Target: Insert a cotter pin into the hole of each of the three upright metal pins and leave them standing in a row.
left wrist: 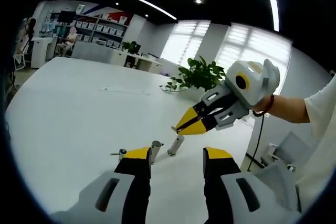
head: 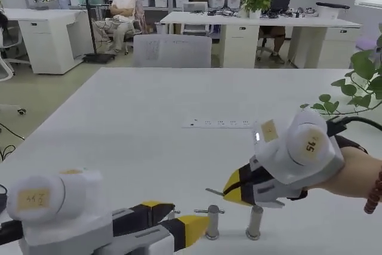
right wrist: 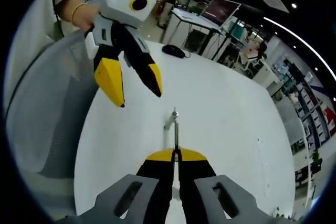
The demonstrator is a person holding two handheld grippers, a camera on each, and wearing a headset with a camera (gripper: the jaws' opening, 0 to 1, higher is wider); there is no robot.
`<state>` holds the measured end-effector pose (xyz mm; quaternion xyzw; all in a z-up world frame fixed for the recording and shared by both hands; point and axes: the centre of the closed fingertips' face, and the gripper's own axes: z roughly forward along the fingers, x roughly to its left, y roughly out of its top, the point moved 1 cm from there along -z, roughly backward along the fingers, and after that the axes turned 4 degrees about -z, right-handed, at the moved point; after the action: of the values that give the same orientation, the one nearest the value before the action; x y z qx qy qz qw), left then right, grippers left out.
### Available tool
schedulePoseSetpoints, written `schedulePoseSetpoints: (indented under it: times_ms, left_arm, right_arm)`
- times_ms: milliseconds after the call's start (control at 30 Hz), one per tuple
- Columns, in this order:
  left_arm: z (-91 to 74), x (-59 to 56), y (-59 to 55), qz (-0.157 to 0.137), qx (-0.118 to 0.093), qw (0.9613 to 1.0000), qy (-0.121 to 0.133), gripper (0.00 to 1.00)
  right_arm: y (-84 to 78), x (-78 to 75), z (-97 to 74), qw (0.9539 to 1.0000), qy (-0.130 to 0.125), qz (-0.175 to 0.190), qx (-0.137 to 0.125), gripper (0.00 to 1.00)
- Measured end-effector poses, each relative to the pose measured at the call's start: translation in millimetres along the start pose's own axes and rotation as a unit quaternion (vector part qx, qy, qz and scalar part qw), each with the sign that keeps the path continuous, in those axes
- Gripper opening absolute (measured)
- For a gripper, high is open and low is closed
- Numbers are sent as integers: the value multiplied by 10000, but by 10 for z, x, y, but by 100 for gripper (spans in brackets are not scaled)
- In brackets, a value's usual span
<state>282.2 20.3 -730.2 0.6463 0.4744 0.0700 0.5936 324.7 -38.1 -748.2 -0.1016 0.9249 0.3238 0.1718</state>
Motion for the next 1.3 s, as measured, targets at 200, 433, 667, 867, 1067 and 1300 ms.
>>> schedulePoseSetpoints:
  times_ms: [200, 433, 667, 867, 1067, 1300]
  left_arm:
    - [27, -37, -41, -161, 86, 9998, -68, 30]
    - [57, -60, -69, -460, 141, 9987, -147, 23]
    - [74, -65, -122, -664, 263, 9974, -133, 16]
    - [93, -102, -144, -818, 314, 9959, -210, 12]
    - [105, -147, -152, -939, 359, 9945, -297, 7]
    - [124, -154, -197, -986, 455, 9936, -306, 4]
  right_arm:
    - [76, 114, 6, 9999, 70, -68, -86, 3]
    - [156, 236, 5, 9996, 146, -183, -166, 3]
    - [219, 356, 0, 9989, 248, -330, -212, 3]
    - [249, 427, 3, 9983, 315, -441, -218, 3]
    - [266, 475, -4, 9978, 352, -527, -215, 3]
    - [266, 491, -10, 9977, 350, -536, -217, 3]
